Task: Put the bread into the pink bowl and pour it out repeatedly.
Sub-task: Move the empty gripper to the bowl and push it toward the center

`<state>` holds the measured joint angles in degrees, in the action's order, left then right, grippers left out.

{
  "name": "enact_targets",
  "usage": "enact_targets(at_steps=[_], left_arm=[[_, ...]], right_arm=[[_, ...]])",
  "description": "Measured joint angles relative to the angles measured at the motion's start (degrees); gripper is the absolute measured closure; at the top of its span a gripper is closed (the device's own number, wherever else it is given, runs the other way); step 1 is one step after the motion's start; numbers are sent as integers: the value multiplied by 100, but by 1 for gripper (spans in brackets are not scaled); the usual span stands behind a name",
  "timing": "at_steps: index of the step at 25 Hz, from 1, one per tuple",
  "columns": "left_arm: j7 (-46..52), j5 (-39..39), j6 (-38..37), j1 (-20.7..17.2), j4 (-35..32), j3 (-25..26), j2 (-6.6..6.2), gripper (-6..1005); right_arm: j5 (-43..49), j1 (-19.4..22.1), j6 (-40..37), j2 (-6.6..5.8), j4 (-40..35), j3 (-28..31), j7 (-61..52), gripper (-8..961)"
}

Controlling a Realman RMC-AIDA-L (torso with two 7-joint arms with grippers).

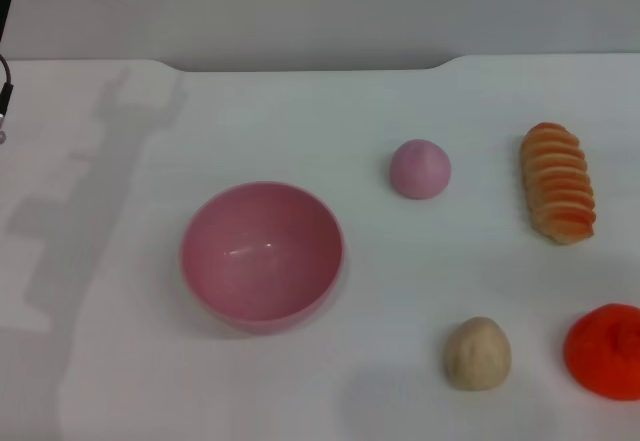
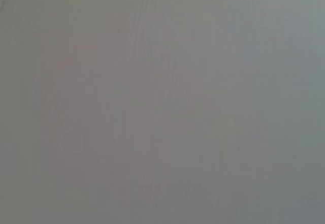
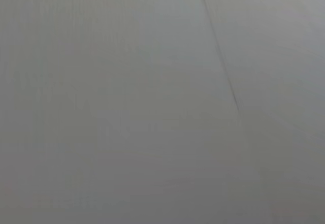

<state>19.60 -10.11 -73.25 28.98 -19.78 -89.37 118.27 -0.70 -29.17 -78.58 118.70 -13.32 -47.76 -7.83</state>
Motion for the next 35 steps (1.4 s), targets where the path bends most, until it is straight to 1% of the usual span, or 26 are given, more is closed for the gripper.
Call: enact_targets(at_steps=[15, 16, 17, 19, 20, 21, 24, 25, 26, 28, 29, 30, 32, 33, 34, 35], left_arm=[[69, 5, 71, 31, -37, -2, -11, 197], [211, 29, 489, 39, -220, -3, -62, 197], [259, 40, 640, 34, -302, -6, -83, 197], [399, 55, 1235, 4, -652, -24, -185, 197], [445, 62, 1618, -18, -897, -47, -267, 197], [464, 68, 1804, -29, -1014, -56, -306, 197], [661, 278, 2596, -85, -1543, -46, -479, 198], [870, 471, 3012, -103, -1811, -27, -581, 198], [992, 565, 3208, -107, -1915, -16, -630, 198], [1481, 875, 3681, -122, -2194, -7, -801, 198], [1481, 875, 3681, -122, -2194, -7, -801, 198], [2073, 1256, 4023, -206, -2516, -7, -964, 198], [2593, 1580, 4304, -338, -2867, -6, -1123, 198], [3027, 1854, 4527, -439, -3122, -8, -1232, 198], [3805, 2384, 4820, -598, -3536, -5, -1412, 198], [4136, 2645, 4894, -651, -3674, -4, -1479, 198]], right_arm=[[16, 21, -215, 6, 136, -46, 0, 326], [27, 10, -192, 0, 144, -51, 0, 326], [38, -1, -161, -4, 149, -53, 0, 325], [49, -12, -121, -9, 155, -58, 1, 325], [49, -12, -110, -10, 155, -58, 0, 325], [49, -12, -95, -10, 155, -58, 0, 325], [39, 5, 11, -13, 155, -32, 1, 325], [33, 12, 52, -12, 155, -19, 1, 325], [27, 18, 91, -14, 155, -8, 1, 325], [22, 26, 142, -14, 155, -4, 0, 325], [21, 29, 152, -14, 154, -2, 1, 325], [20, 37, 159, -14, 154, 0, 0, 325], [11, 48, 166, -14, 154, 26, 1, 325], [11, 48, 166, -14, 154, 26, 1, 325], [7, 49, 172, -14, 154, 42, 1, 325], [6, 50, 180, -14, 154, 59, 1, 325]])
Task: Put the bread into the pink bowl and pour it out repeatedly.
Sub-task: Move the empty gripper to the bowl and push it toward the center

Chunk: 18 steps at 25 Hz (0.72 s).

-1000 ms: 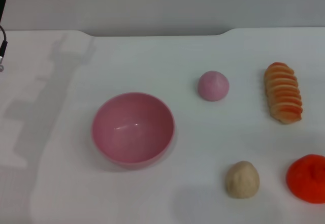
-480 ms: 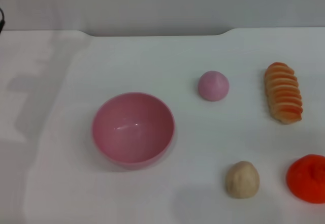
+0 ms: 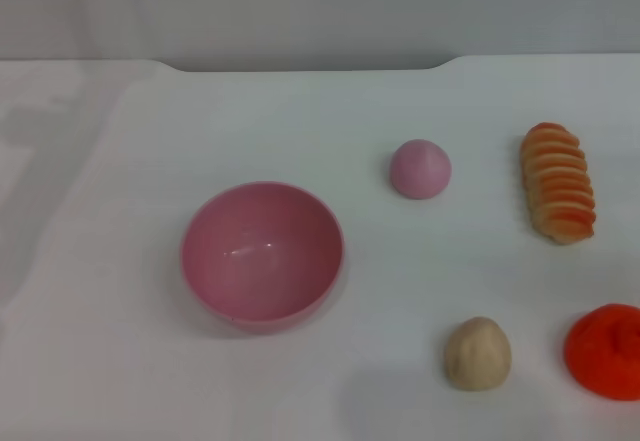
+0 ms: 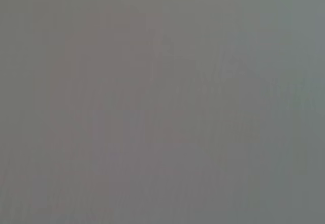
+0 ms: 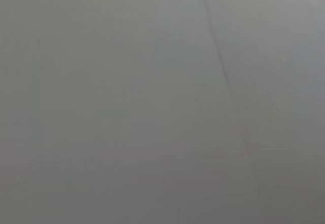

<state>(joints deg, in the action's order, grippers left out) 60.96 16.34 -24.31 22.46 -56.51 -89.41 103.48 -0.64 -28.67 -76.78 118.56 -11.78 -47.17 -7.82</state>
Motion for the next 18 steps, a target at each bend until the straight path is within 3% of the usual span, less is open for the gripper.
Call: enact_targets(at_steps=[5, 10, 11, 12, 13, 15, 17, 18], left_arm=[[1850, 1516, 57, -140, -358, 53, -265, 198], [4020, 3764, -802, -94, -346, 527, -430, 198], [4020, 3764, -802, -94, -346, 527, -430, 198], [4648, 4544, -1179, -42, -326, 799, -439, 198], [4648, 4544, -1179, -42, -326, 799, -439, 198], [5873, 6512, -2327, 163, -408, 1787, -271, 198], [5873, 6512, -2327, 163, -408, 1787, -271, 198], [6167, 7193, -2830, 258, -477, 2211, -163, 198]], right_arm=[[-4, -44, 153, -6, -26, 21, 0, 325], [-7, -105, 229, -14, -67, 19, 0, 326], [-7, -116, 231, -15, -69, 19, 0, 326], [-7, -126, 238, -16, -69, 19, 0, 326], [-7, -138, 248, -16, -70, 17, 0, 326], [-7, -156, 281, -21, -74, 16, 0, 326], [-7, -174, 302, -26, -78, 16, 0, 326], [-7, -179, 305, -30, -82, 18, 0, 326]])
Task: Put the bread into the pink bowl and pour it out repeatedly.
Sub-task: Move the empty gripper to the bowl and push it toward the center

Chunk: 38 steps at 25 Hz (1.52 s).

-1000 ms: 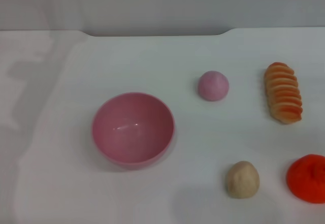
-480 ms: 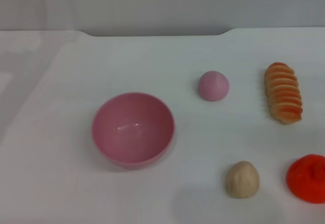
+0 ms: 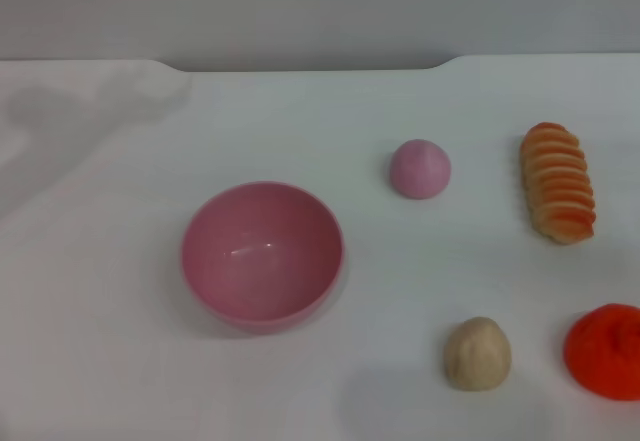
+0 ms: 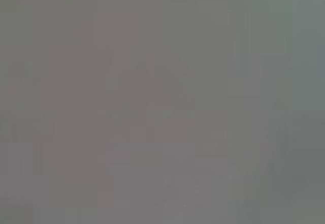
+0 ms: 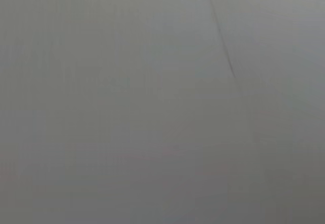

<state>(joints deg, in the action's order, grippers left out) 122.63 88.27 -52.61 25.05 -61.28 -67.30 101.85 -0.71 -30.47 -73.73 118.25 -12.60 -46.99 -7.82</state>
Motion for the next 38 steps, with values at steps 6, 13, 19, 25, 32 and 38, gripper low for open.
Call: enact_targets(at_steps=[6, 13, 19, 25, 32, 38], left_arm=[[1229, 2631, -2621, 833, -263, 1260, 238, 198], [1493, 3114, -3122, 1017, -383, 1265, 415, 198], [1651, 4061, -3314, 1119, -447, 1240, 1101, 199], [1564, 4462, -3129, 1048, -354, 1238, 1496, 199], [1527, 4616, -2866, 1001, 94, 1151, 1571, 199], [1467, 4621, -2686, 906, 237, 1110, 1578, 199]], right_arm=[[0, -24, 1, -6, -24, -2, 0, 325], [0, -37, 1, -9, -46, -4, 0, 325], [0, 2, -42, -37, -51, -15, -1, 325], [11, 32, -59, -35, -65, -46, -71, 326], [52, 58, -76, -20, -122, -70, -256, 326], [63, 67, -79, -6, -142, -131, -298, 326]])
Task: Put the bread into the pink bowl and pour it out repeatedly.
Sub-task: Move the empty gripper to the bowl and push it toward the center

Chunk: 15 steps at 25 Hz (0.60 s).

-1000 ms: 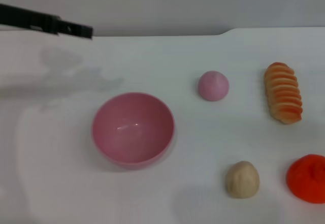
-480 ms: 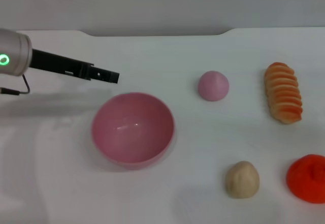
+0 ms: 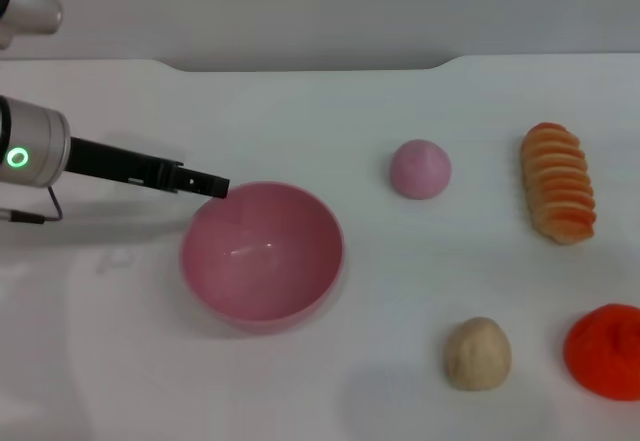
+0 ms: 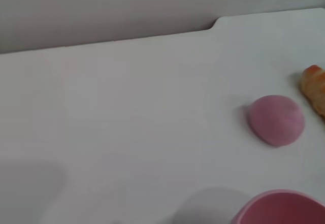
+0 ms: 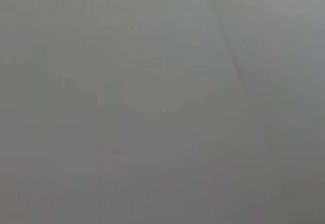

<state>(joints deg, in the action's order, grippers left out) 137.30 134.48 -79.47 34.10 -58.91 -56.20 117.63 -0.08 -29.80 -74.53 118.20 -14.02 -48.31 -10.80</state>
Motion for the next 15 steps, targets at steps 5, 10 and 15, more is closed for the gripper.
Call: enact_targets(at_steps=[5, 10, 15], left_arm=[[-6, 18, 112, -15, 137, -192, -8, 199], [-5, 22, 112, -39, 138, -231, -5, 199], [-2, 26, 119, -78, 253, -261, 3, 199]], right_arm=[[0, -1, -1, 2, -34, -13, -80, 325], [0, 13, -1, 5, -48, -12, -234, 325], [0, 22, -1, 11, -48, -16, -278, 325]])
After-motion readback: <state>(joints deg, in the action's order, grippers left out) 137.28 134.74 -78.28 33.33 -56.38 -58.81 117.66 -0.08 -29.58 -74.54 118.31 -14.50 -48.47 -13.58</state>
